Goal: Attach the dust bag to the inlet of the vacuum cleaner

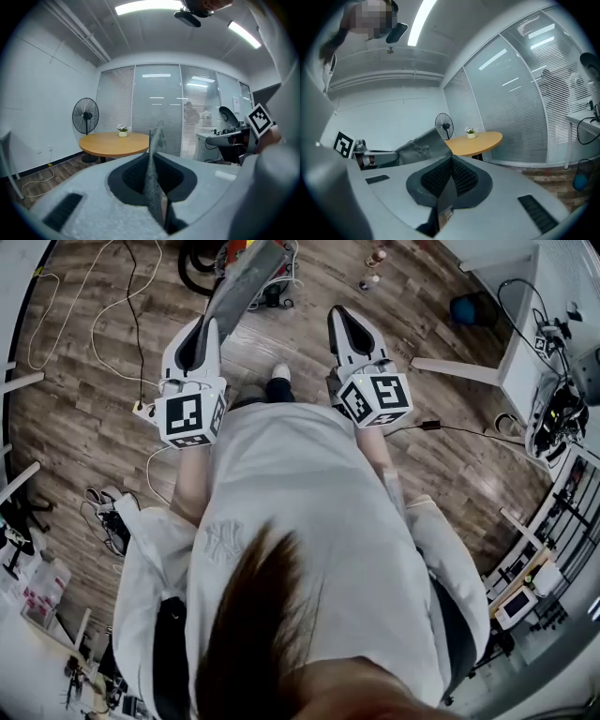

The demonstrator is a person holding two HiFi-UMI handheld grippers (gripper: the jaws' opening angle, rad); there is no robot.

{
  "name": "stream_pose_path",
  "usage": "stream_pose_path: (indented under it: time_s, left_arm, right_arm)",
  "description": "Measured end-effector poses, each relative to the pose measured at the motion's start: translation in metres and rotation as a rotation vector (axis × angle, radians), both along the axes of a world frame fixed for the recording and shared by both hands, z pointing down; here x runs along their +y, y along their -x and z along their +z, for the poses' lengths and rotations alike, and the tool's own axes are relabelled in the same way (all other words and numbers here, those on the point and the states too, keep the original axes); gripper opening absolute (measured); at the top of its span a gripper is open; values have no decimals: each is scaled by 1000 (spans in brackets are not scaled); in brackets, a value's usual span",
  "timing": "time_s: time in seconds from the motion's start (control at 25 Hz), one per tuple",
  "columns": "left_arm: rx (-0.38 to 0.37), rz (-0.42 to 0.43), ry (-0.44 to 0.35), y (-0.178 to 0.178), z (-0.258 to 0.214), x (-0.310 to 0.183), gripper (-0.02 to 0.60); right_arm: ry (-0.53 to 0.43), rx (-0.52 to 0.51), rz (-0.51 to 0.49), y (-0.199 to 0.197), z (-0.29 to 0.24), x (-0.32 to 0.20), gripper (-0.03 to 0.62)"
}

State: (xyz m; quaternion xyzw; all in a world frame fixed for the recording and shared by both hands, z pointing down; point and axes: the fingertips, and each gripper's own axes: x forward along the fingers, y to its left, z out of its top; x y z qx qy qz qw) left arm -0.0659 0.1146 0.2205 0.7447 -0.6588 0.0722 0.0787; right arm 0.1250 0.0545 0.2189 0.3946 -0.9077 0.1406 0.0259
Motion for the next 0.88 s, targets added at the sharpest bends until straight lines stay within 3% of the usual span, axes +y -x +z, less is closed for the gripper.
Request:
stream_pose_path:
  time_s: [0.44, 0.88]
  left_arm:
    - [-14, 0, 23, 10, 5, -38, 38]
    - [-27, 143, 57, 38, 11, -100, 38]
  right_arm:
    - [41, 17, 4, 7, 14, -35, 3]
    - [68, 30, 111, 40, 14, -89, 5]
